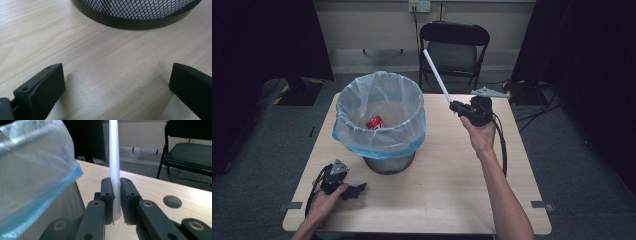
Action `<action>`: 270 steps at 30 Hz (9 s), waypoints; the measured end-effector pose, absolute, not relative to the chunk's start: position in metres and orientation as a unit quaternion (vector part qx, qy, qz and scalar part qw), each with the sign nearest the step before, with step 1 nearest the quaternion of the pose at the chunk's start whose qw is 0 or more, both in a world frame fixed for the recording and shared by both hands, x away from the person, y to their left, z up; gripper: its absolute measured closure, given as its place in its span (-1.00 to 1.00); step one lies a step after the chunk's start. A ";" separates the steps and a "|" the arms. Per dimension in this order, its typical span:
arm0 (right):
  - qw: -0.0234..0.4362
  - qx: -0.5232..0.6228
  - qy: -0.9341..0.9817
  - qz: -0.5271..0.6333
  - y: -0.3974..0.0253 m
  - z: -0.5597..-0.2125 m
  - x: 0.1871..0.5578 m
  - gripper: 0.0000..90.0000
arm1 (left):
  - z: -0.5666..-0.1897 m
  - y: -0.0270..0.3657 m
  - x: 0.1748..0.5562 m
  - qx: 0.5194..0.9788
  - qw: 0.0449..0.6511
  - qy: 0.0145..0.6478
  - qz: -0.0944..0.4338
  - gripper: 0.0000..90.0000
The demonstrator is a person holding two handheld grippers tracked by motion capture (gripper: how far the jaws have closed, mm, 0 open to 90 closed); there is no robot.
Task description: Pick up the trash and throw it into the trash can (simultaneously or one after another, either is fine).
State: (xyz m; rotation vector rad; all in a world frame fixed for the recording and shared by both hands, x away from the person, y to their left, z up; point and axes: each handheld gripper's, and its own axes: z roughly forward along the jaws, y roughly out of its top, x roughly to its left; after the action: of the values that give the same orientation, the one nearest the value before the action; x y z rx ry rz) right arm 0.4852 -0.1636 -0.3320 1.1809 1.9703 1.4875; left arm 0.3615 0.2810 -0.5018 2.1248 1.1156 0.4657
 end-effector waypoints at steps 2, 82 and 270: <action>0.202 0.420 0.703 0.537 -0.162 -0.328 0.485 0.82 | -0.502 0.281 0.361 0.817 0.342 0.429 0.179 -1.00; 0.114 0.263 0.736 0.613 -0.043 -0.246 0.472 0.81 | -0.502 0.281 0.361 0.817 0.340 0.429 0.180 -1.00; 0.211 0.531 0.768 0.290 -0.224 -0.492 0.383 -0.68 | -0.502 0.279 0.363 0.814 0.341 0.435 0.181 -1.00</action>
State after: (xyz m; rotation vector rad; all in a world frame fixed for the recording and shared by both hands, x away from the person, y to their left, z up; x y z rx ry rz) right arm 0.3826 -0.2244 -0.4917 1.4763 2.1326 0.8049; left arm 0.3625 0.2789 -0.5018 2.1164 1.1307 0.4706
